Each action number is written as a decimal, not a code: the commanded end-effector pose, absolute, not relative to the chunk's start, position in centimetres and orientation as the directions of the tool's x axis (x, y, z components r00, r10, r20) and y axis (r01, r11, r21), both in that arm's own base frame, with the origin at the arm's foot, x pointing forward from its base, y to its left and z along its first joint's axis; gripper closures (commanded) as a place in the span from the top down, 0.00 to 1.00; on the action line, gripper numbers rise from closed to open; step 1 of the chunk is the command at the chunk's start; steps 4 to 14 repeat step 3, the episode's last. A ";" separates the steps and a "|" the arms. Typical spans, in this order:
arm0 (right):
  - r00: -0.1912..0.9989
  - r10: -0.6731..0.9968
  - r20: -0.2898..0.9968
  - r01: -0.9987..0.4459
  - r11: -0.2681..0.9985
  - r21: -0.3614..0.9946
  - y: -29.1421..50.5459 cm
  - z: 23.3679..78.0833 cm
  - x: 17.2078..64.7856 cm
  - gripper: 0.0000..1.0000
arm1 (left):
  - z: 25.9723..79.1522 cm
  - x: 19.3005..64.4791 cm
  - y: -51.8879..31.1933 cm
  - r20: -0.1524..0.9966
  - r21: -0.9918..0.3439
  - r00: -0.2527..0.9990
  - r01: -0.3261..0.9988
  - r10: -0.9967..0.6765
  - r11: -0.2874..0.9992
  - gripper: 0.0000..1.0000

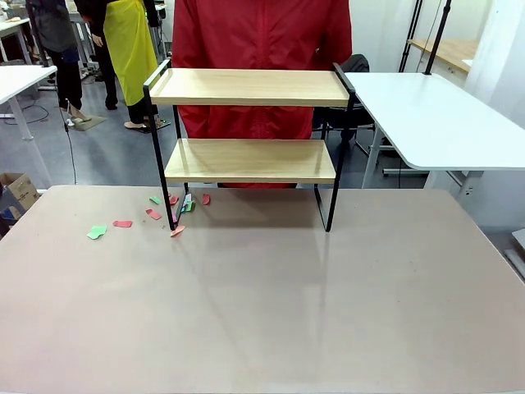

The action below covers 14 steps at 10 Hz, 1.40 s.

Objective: Clean the shelf.
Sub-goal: Hand the Duster back to the human.

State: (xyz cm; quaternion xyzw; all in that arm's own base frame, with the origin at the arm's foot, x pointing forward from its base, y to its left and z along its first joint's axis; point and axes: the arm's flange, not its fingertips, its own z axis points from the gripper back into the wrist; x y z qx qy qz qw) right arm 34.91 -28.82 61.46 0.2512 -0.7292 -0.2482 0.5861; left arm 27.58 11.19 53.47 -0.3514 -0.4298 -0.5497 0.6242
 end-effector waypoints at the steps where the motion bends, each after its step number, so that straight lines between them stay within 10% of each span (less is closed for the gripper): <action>1: -0.186 -0.655 0.732 -0.081 0.753 0.653 -28.7 61.4 34.8 1.00 | 53.6 27.8 11.1 0.931 0.052 0.005 0.988 -0.365 0.146 1.00; 14: -0.186 -0.655 0.732 -0.081 0.753 0.653 -28.7 61.4 34.8 1.00 | 53.6 27.8 11.1 0.931 0.052 0.005 0.988 -0.365 0.146 1.00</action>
